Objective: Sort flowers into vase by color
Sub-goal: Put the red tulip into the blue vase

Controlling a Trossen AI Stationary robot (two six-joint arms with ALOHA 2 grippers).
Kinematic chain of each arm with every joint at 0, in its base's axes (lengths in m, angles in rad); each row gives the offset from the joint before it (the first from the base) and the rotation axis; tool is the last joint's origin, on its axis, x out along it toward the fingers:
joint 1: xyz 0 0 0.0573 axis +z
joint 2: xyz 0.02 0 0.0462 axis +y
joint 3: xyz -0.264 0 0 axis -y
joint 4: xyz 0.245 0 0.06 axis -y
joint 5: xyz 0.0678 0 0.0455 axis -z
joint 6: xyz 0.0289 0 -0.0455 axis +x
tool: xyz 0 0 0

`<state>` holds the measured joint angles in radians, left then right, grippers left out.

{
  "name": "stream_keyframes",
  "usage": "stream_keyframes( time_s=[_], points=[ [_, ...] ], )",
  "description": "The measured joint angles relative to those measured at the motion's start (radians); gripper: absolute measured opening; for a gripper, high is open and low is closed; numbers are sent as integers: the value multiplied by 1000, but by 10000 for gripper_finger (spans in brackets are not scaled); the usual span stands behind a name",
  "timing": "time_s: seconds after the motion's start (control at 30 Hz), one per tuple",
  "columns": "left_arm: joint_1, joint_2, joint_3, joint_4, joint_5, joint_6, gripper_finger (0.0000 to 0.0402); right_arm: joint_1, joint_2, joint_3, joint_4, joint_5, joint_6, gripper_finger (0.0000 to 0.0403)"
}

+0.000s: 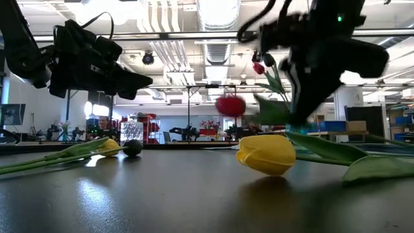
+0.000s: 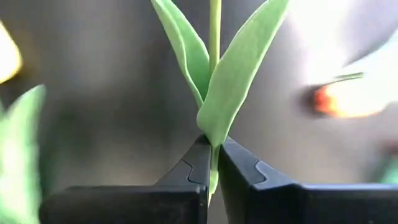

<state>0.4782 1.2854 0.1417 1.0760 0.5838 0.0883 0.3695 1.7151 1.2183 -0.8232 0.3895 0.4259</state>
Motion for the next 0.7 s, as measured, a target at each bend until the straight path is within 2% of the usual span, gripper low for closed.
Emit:
stream_keyframes(
  time_s=[0.1, 0.37, 0.43, 0.47, 0.7],
  points=[
    [0, 0, 0, 0, 0, 0, 0, -2, -84, -13, -2, 236, 0, 14],
    [0, 0, 2, 6, 0, 0, 0, -3, -359, -118, 0, 1000, 10, 13],
    [0, 0, 2, 9, 0, 0, 0, -9, -430, -152, -1, 1143, 23, 13],
    [0, 0, 2, 13, 0, 0, 0, -16, -464, -165, -2, 1176, 31, 13],
    [0, 0, 19, 16, 0, 0, 0, -173, -661, -244, -3, 1182, 47, 13]
  ],
)
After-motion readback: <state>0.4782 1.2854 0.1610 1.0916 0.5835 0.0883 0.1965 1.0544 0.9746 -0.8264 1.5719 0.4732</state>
